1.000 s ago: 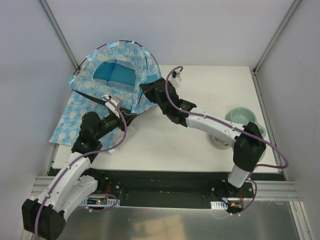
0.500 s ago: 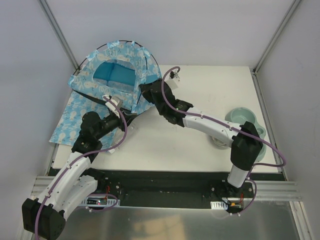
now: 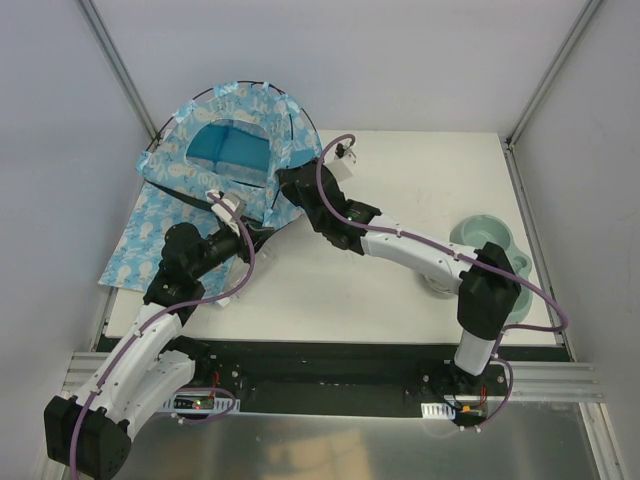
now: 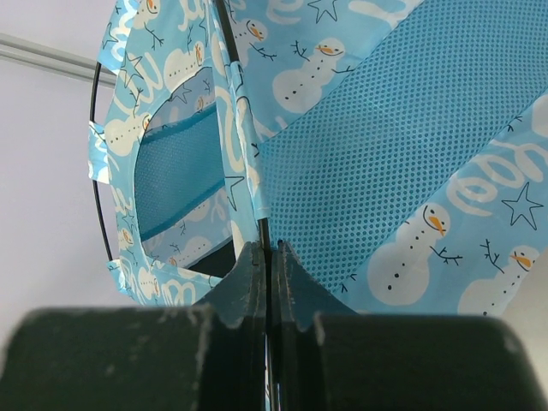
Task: Set up the pet tent
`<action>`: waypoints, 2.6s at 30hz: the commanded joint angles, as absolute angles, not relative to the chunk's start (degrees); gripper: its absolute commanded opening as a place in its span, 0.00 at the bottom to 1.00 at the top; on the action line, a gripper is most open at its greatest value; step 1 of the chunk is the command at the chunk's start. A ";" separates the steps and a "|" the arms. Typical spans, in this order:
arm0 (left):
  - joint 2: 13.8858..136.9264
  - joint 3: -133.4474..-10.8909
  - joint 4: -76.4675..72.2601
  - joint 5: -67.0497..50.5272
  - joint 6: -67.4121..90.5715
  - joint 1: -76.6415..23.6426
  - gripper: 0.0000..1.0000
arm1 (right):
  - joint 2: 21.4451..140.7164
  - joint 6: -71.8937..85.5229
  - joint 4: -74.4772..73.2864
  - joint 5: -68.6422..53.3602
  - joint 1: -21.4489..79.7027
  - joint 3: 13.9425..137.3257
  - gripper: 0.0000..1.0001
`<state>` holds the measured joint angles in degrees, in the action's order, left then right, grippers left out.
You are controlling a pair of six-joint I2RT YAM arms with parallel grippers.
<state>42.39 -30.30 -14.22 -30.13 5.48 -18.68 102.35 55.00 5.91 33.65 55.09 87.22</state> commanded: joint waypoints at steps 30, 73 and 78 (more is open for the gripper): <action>42.72 -31.38 -9.75 -42.98 8.79 -20.30 0.00 | 104.86 50.46 10.90 40.96 55.10 89.56 0.00; 41.84 -33.66 -10.81 -39.99 9.49 -20.30 0.00 | 104.59 26.64 23.11 36.99 61.61 82.79 0.00; 41.49 -33.66 -10.90 -40.78 9.93 -20.30 0.00 | 105.91 24.70 23.38 39.72 61.96 83.58 0.00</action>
<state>42.44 -30.83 -9.98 -32.58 7.75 -18.70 103.55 27.75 21.26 35.66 62.35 83.50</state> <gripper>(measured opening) 0.027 0.046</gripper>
